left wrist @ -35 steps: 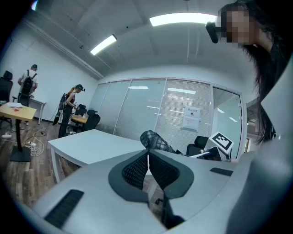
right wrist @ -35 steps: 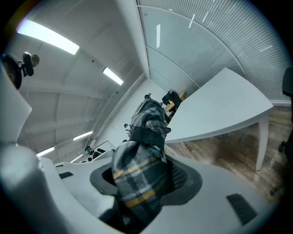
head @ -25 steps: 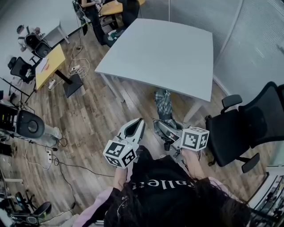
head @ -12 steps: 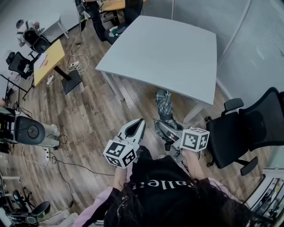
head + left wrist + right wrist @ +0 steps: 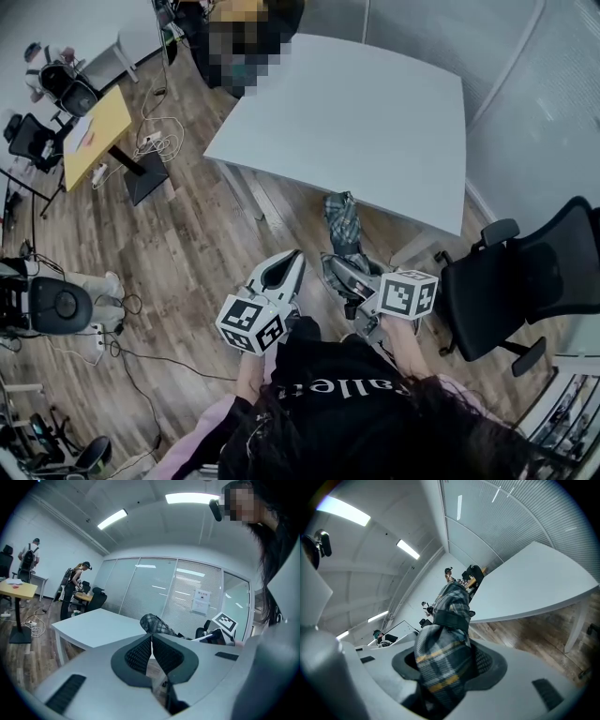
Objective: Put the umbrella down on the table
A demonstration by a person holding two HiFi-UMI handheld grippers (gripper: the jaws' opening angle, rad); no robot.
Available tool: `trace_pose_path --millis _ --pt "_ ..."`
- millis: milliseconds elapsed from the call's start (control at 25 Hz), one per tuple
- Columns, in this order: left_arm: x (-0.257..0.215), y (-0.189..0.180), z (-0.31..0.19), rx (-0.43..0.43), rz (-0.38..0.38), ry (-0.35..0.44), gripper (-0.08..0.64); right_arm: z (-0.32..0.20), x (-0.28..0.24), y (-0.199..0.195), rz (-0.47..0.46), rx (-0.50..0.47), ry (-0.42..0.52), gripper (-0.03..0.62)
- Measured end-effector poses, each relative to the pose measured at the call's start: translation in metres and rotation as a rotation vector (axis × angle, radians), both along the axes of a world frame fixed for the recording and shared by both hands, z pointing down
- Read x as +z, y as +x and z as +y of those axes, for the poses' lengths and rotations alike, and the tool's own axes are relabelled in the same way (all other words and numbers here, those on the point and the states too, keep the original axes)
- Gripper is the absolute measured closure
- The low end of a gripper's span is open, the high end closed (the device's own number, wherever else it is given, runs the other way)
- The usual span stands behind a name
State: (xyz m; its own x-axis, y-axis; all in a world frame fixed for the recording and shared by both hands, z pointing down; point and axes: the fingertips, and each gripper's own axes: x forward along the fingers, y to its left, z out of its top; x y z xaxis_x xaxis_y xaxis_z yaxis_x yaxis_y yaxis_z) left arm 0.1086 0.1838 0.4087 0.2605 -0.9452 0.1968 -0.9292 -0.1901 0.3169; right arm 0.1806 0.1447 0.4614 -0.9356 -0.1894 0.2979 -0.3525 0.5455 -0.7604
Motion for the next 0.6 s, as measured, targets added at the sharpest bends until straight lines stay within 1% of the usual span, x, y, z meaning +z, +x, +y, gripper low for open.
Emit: trace_pose_path --millis 200,440,600 --pt "-0.004 -0.038 -0.008 0.014 0.005 0.004 0.534 -0.007 -0.003 -0.04 0.007 0.006 -0.009 0.376" --pt "-0.008 -0.097 -0.022 0.036 0.004 0.009 0.534 -0.014 -0.005 -0.101 0.019 0.005 -0.014 0.376" --pt "-0.007 -0.11 -0.026 0.058 -0.009 0.013 0.534 -0.017 -0.002 -0.114 0.016 0.024 -0.015 0.376"
